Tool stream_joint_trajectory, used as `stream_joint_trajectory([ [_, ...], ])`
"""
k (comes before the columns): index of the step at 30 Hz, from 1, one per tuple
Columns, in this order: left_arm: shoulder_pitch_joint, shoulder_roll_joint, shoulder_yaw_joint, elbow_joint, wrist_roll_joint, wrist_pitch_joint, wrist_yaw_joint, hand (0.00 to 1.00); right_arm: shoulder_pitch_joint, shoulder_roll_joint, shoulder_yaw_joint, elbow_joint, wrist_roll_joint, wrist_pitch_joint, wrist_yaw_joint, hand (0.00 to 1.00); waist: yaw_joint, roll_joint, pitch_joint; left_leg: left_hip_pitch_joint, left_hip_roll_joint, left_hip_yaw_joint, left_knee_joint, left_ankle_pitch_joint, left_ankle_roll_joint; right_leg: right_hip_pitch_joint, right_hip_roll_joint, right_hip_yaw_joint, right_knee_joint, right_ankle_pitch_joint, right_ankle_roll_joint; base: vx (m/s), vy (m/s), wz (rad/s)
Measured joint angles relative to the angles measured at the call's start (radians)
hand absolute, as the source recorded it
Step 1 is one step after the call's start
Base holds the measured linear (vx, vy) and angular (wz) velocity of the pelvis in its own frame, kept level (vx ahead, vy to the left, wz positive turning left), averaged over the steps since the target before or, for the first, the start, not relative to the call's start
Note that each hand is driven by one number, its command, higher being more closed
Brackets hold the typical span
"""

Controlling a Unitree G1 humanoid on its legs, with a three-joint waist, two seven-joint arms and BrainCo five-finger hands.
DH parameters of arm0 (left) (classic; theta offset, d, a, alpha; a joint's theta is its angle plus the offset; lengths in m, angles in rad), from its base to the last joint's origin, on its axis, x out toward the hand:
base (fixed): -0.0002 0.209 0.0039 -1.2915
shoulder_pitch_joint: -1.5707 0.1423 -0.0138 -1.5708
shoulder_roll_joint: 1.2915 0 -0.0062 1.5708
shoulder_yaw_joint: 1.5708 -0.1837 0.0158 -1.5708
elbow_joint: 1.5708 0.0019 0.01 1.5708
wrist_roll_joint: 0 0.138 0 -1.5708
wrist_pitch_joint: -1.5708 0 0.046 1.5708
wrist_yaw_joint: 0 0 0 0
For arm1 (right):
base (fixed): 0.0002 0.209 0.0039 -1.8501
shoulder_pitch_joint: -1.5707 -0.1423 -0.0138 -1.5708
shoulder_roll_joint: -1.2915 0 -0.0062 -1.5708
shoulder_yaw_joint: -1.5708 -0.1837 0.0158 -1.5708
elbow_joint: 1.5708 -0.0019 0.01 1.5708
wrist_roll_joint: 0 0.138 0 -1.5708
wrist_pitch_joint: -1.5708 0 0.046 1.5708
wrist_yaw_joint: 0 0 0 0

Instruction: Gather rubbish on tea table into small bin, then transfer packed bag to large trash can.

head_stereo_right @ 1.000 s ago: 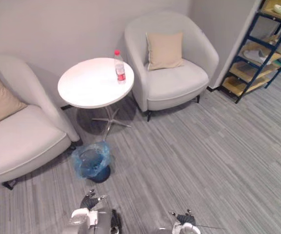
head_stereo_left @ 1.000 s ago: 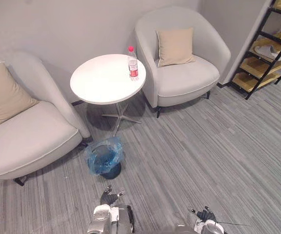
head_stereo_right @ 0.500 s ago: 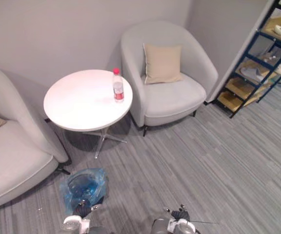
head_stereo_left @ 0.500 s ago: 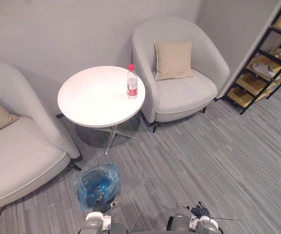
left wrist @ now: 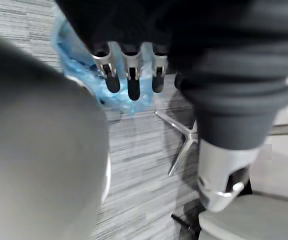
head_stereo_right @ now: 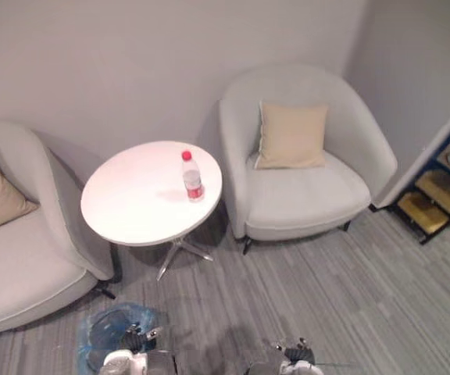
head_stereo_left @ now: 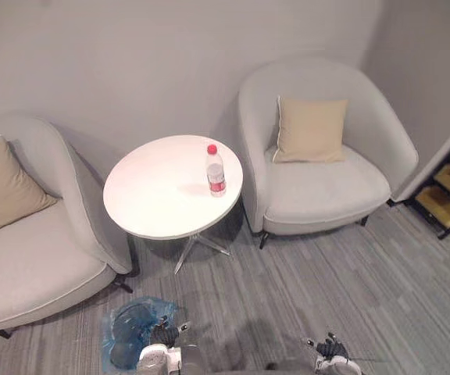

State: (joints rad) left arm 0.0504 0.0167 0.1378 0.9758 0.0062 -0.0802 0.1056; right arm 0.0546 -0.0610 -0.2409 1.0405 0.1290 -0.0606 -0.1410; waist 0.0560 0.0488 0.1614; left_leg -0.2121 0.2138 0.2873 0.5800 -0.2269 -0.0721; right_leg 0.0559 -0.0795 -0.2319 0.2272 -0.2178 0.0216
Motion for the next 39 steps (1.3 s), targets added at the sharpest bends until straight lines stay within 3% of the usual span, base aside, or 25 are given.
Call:
stream_joint_trajectory([
  [1, 0.0, 0.0, 0.0, 0.001, 0.0, 0.0, 0.0, 0.0, 0.0, 0.0, -0.002, 0.0, 0.0, 0.0, 0.0, 0.0, 0.0, 0.0, 0.0, 0.003, -0.007, 0.008, -0.045, 0.014, -0.001, 0.002, 0.0, -0.001, -0.003, 0.002, 0.006, 0.29, 0.113, 0.09],
  [2, -0.003, 0.001, -0.004, 0.012, -0.004, 0.0, -0.001, 0.0, -0.004, 0.0, -0.018, 0.007, 0.0, 0.0, 0.0, 0.0, 0.004, 0.0, 0.002, 0.018, -0.048, 0.017, -0.195, 0.097, 0.036, 0.007, -0.001, -0.003, -0.007, -0.002, 0.028, 0.26, 0.094, 0.14],
  [4, -0.012, 0.035, -0.022, 0.025, -0.008, -0.001, -0.002, 0.0, -0.012, 0.026, -0.028, 0.039, 0.002, -0.001, 0.001, 0.0, 0.004, -0.054, 0.004, 0.074, -0.11, 0.039, -0.3, 0.136, 0.047, 0.036, -0.032, 0.024, -0.068, 0.022, 0.055, 0.35, 0.096, 0.23],
  [6, -0.035, 0.047, -0.022, 0.037, -0.007, 0.0, -0.006, 0.0, -0.022, 0.035, -0.029, 0.047, 0.001, 0.0, 0.003, 0.0, 0.014, -0.075, 0.014, 0.072, -0.132, 0.039, -0.285, 0.12, 0.071, 0.077, -0.046, 0.026, -0.136, 0.041, 0.065, 0.32, 0.104, 0.17],
  [8, -0.036, 0.047, -0.022, 0.056, -0.008, -0.001, -0.01, 0.0, -0.03, 0.029, -0.029, 0.049, -0.002, 0.0, 0.005, 0.0, 0.01, -0.068, 0.012, 0.092, -0.143, 0.042, -0.265, 0.086, 0.089, 0.082, -0.063, 0.044, -0.084, 0.04, 0.067, 0.23, 0.102, 0.01],
  [9, -0.035, 0.041, -0.024, 0.064, -0.007, 0.0, -0.012, 0.0, -0.036, 0.021, -0.029, 0.053, -0.005, 0.0, 0.006, 0.0, 0.011, -0.051, 0.009, 0.119, -0.142, 0.044, -0.284, 0.062, 0.082, 0.054, -0.063, 0.06, -0.007, 0.032, 0.078, 0.16, 0.127, -0.25],
  [10, -0.035, 0.047, -0.041, 0.078, -0.008, 0.001, -0.014, 0.0, -0.042, 0.02, -0.028, 0.051, -0.01, 0.0, 0.008, 0.0, 0.012, -0.05, 0.01, 0.188, -0.16, 0.046, -0.349, 0.05, 0.077, -0.029, -0.093, 0.092, 0.23, 0.012, 0.111, 0.15, 0.124, -0.21],
  [11, -0.034, 0.049, -0.044, 0.079, -0.007, 0.001, -0.015, 0.0, -0.042, 0.02, -0.028, 0.051, -0.01, -0.001, 0.008, 0.0, 0.011, -0.051, 0.01, 0.202, -0.165, 0.045, -0.361, 0.05, 0.077, -0.046, -0.1, 0.096, 0.278, 0.012, 0.112, 0.19, 0.126, 0.0],
  [12, -0.032, 0.057, -0.07, 0.082, -0.007, 0.004, -0.017, 0.0, -0.035, 0.022, -0.028, 0.05, -0.009, -0.001, 0.01, 0.0, -0.005, -0.054, 0.009, 0.24, -0.187, 0.032, -0.39, 0.05, 0.078, -0.108, -0.128, 0.106, 0.428, -0.007, 0.133, 0.16, 0.05, 0.24],
  [14, -0.033, 0.073, -0.1, 0.098, -0.007, 0.006, -0.018, 0.0, -0.031, 0.021, -0.027, 0.043, -0.009, -0.008, 0.014, 0.0, -0.018, -0.072, -0.001, 0.282, -0.207, 0.012, -0.405, 0.044, 0.08, -0.158, -0.15, 0.097, 0.525, -0.061, 0.111, 0.2, 0.011, 0.51],
  [16, -0.032, 0.073, -0.106, 0.098, -0.008, 0.006, -0.017, 0.0, -0.023, 0.02, -0.02, 0.041, -0.009, -0.01, 0.015, 0.0, -0.022, -0.07, -0.001, 0.303, -0.206, -0.024, -0.412, 0.037, 0.078, -0.193, -0.136, 0.083, 0.48, -0.088, 0.082, 0.21, -0.06, 0.62],
  [18, -0.033, 0.065, -0.106, 0.098, -0.009, 0.007, -0.016, 0.0, -0.036, 0.017, -0.02, 0.038, -0.008, -0.011, 0.018, 0.0, -0.027, -0.052, 0.003, 0.318, -0.183, -0.07, -0.422, 0.043, 0.067, -0.236, -0.073, 0.144, 0.342, -0.085, 0.063, 0.28, -0.154, 0.65],
  [19, -0.032, 0.064, -0.106, 0.098, -0.008, 0.006, -0.016, 0.0, -0.039, 0.017, -0.018, 0.038, -0.008, -0.011, 0.019, 0.0, -0.03, -0.052, 0.003, 0.319, -0.176, -0.087, -0.421, 0.044, 0.055, -0.235, -0.049, 0.179, 0.261, -0.053, 0.057, 0.29, -0.226, 0.69],
  [20, -0.028, 0.071, -0.105, 0.097, -0.008, 0.005, -0.017, 0.0, -0.034, 0.023, -0.007, 0.042, -0.008, -0.011, 0.021, 0.0, -0.031, -0.073, -0.004, 0.319, -0.19, -0.11, -0.421, 0.04, 0.038, -0.225, -0.041, 0.224, 0.133, 0.079, 0.047, 0.24, -0.201, 0.66],
  [21, -0.035, 0.058, -0.1, 0.109, -0.007, 0.007, -0.016, 0.0, -0.039, 0.015, -0.009, 0.046, -0.003, -0.011, 0.023, 0.0, -0.037, -0.048, -0.006, 0.323, -0.168, -0.142, -0.423, 0.033, 0.017, -0.216, -0.024, 0.205, 0.15, 0.072, 0.037, 0.3, -0.231, 0.56],
  [24, -0.031, 0.026, -0.076, 0.117, -0.007, 0.006, -0.016, 0.0, -0.038, -0.003, -0.011, 0.045, -0.002, -0.01, 0.022, 0.0, -0.027, -0.009, -0.011, 0.319, -0.128, -0.161, -0.438, 0.048, -0.009, -0.192, 0.007, 0.172, 0.115, 0.062, 0.02, 0.21, -0.172, 0.19],
  [26, -0.032, 0.023, -0.076, 0.118, -0.007, 0.006, -0.018, 0.0, -0.037, -0.009, -0.01, 0.045, -0.003, -0.011, 0.02, 0.0, -0.03, -0.003, -0.014, 0.318, -0.118, -0.179, -0.439, 0.06, -0.024, -0.173, 0.012, 0.141, 0.1, 0.061, 0.017, 0.15, -0.175, 0.34],
  [33, -0.034, 0.044, -0.09, 0.117, 0.001, 0.007, -0.017, 0.0, -0.026, -0.016, 0.017, 0.051, -0.013, -0.012, 0.01, 0.0, -0.029, -0.026, -0.014, 0.314, -0.128, -0.27, -0.475, 0.111, -0.021, -0.077, -0.001, 0.042, -0.016, 0.082, 0.007, 0.02, -0.039, 0.47],
  [35, -0.037, 0.051, -0.103, 0.117, 0.002, 0.006, -0.017, 0.0, -0.028, -0.015, 0.053, 0.046, -0.013, -0.011, 0.007, 0.0, -0.027, -0.043, -0.013, 0.297, -0.136, -0.284, -0.482, 0.131, -0.016, -0.061, -0.006, 0.021, -0.066, 0.113, 0.011, -0.05, 0.022, 0.34],
  [39, -0.038, 0.061, -0.119, 0.116, 0.011, 0.006, -0.014, 0.0, -0.041, -0.022, 0.108, -0.016, -0.04, -0.02, -0.005, 0.0, -0.026, -0.045, -0.014, 0.284, -0.141, -0.301, -0.503, 0.145, -0.015, -0.039, -0.003, 0.004, -0.146, 0.171, 0.015, -0.08, 0.034, 0.16],
])
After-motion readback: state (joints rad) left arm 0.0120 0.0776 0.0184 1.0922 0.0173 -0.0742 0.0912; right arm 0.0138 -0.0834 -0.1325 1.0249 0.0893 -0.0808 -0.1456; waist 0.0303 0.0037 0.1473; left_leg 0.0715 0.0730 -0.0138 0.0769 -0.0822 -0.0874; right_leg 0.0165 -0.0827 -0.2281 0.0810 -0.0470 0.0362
